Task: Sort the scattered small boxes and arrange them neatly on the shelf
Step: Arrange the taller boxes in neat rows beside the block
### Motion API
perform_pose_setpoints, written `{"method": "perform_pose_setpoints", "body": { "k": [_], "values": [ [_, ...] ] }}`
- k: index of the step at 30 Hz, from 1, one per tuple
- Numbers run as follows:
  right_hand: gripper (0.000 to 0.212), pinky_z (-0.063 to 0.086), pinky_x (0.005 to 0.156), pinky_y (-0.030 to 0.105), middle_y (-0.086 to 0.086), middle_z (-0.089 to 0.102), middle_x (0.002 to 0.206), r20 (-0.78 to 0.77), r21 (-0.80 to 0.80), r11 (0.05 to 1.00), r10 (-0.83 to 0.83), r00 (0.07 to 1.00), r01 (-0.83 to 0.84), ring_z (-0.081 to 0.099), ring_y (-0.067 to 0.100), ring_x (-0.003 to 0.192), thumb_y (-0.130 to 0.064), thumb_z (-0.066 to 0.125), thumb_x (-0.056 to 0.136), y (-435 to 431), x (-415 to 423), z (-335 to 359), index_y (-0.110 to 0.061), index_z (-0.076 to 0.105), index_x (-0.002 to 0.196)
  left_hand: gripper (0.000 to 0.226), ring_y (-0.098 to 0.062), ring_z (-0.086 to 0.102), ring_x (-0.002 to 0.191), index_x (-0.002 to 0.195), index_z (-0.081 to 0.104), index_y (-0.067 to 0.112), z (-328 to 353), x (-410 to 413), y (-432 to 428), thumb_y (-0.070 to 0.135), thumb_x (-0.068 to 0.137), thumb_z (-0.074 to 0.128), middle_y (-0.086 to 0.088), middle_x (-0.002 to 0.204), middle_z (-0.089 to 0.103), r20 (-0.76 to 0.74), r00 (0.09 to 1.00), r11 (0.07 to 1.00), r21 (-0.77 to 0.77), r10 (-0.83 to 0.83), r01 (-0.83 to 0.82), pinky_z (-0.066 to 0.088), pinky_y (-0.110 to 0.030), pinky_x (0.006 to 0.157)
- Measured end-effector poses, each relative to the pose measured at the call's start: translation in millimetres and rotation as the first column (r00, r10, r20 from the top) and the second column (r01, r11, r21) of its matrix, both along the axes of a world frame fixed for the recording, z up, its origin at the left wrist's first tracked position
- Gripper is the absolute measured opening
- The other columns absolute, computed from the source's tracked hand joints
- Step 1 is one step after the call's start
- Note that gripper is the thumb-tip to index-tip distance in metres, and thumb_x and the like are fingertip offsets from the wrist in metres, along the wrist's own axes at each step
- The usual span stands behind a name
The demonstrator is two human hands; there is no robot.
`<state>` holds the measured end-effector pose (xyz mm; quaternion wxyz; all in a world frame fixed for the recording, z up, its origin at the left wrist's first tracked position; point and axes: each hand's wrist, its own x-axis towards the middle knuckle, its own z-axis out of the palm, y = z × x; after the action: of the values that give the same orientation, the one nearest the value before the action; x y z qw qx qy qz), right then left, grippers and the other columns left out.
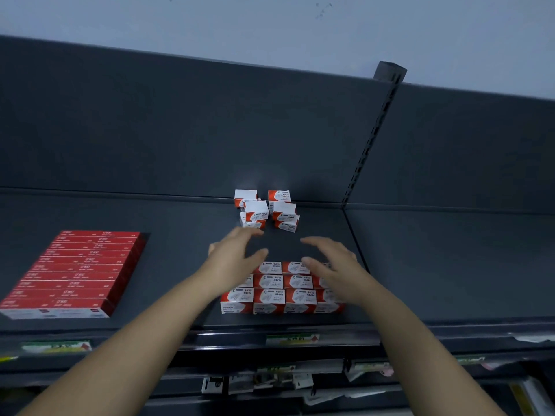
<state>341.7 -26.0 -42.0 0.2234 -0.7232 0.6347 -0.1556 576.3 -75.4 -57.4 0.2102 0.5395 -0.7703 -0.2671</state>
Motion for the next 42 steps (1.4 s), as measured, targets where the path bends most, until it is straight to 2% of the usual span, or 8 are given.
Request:
{"method": "perform_pose_setpoints", "body": {
  "k": [4, 8, 15, 24, 29, 35, 38, 42],
  "values": [
    [0.044, 0.025, 0.117, 0.046, -0.011, 0.038, 0.150, -0.034, -0.038, 0.998, -0.048, 0.998, 0.047, 0.030, 0.014, 0.139, -0.039, 0.052, 0.098, -33, 4, 7, -0.035, 0.043, 0.141, 0.044, -0.014, 0.042, 0.130, 0.135, 0.048, 0.030, 9, 18, -39, 0.034, 0.092, 0.060, 0.005, 0.139, 0.046, 0.016, 0.999, 0.998, -0.031, 0.051, -0.050, 0.029, -0.044, 0.109],
    [0.040, 0.036, 0.107, 0.029, -0.001, 0.047, 0.143, -0.021, -0.155, 0.975, -0.164, 0.986, 0.158, 0.044, 0.018, 0.130, -0.025, 0.055, 0.098, -71, 19, 2, -0.020, 0.052, 0.138, 0.044, -0.013, 0.043, 0.129, 0.132, 0.050, 0.030, 16, 22, -70, 0.028, 0.090, 0.062, 0.007, 0.138, 0.046, 0.079, 0.995, 0.996, -0.073, 0.054, -0.048, 0.028, -0.044, 0.105],
    [0.055, 0.035, 0.113, 0.041, 0.000, 0.031, 0.156, -0.205, -0.089, 0.986, -0.157, 0.966, 0.142, 0.034, 0.024, 0.139, -0.021, 0.064, 0.092, -101, 44, -11, -0.018, 0.044, 0.143, 0.053, -0.017, 0.049, 0.125, 0.139, 0.044, 0.030, 11, 3, -91, 0.029, 0.089, 0.063, 0.006, 0.141, 0.047, 0.286, 0.958, 0.982, -0.172, -0.027, 0.079, 0.028, -0.038, 0.104],
    [0.032, 0.047, 0.091, 0.035, 0.005, 0.048, 0.127, -0.259, -0.158, 0.971, -0.217, 0.941, 0.181, 0.049, 0.022, 0.112, -0.013, 0.064, 0.090, -102, 46, -15, -0.014, 0.050, 0.118, 0.045, -0.023, 0.053, 0.116, 0.131, 0.051, 0.018, -7, -1, -98, 0.017, 0.089, 0.065, -0.001, 0.132, 0.050, 0.434, 0.898, 0.920, -0.320, -0.069, 0.225, 0.037, -0.033, 0.101],
    [0.035, 0.047, 0.086, 0.029, 0.001, 0.048, 0.124, -0.112, -0.124, 0.962, -0.257, 0.960, 0.243, 0.051, 0.018, 0.107, -0.021, 0.070, 0.089, -98, 43, -13, -0.016, 0.048, 0.117, 0.038, -0.026, 0.053, 0.113, 0.124, 0.051, 0.014, -11, -1, -99, 0.016, 0.089, 0.066, -0.004, 0.134, 0.045, 0.333, 0.942, 0.946, -0.293, -0.033, 0.136, 0.046, -0.032, 0.094],
    [0.026, 0.045, 0.076, 0.015, -0.008, 0.054, 0.111, 0.269, -0.073, 0.946, -0.287, 0.919, 0.317, 0.054, 0.007, 0.098, -0.027, 0.072, 0.087, -89, 35, -14, -0.024, 0.054, 0.106, 0.030, -0.024, 0.053, 0.111, 0.117, 0.049, 0.015, -4, -3, -96, 0.021, 0.091, 0.063, -0.004, 0.128, 0.053, 0.326, 0.944, 0.959, -0.249, -0.050, 0.136, 0.042, -0.031, 0.088],
    [0.023, 0.054, 0.086, 0.027, -0.006, 0.061, 0.106, 0.542, 0.032, 0.919, -0.346, 0.766, 0.392, 0.060, 0.010, 0.100, -0.020, 0.071, 0.088, -84, 33, -11, -0.024, 0.057, 0.105, 0.031, -0.019, 0.055, 0.103, 0.116, 0.052, 0.020, 1, 0, -92, 0.028, 0.089, 0.065, 0.005, 0.118, 0.052, 0.158, 0.987, 0.974, -0.217, -0.025, 0.059, 0.046, -0.031, 0.085],
    [0.013, 0.059, 0.086, 0.034, 0.004, 0.068, 0.110, 0.793, 0.223, 0.901, -0.389, 0.468, 0.371, 0.067, 0.019, 0.103, -0.015, 0.063, 0.094, -78, 35, 0, -0.016, 0.064, 0.107, 0.014, -0.007, 0.059, 0.080, 0.100, 0.059, 0.025, 12, 2, -82, 0.026, 0.089, 0.067, 0.008, 0.090, 0.063, -0.267, 0.963, 0.993, -0.093, 0.041, -0.069, 0.049, -0.018, 0.069]
  ]
}}
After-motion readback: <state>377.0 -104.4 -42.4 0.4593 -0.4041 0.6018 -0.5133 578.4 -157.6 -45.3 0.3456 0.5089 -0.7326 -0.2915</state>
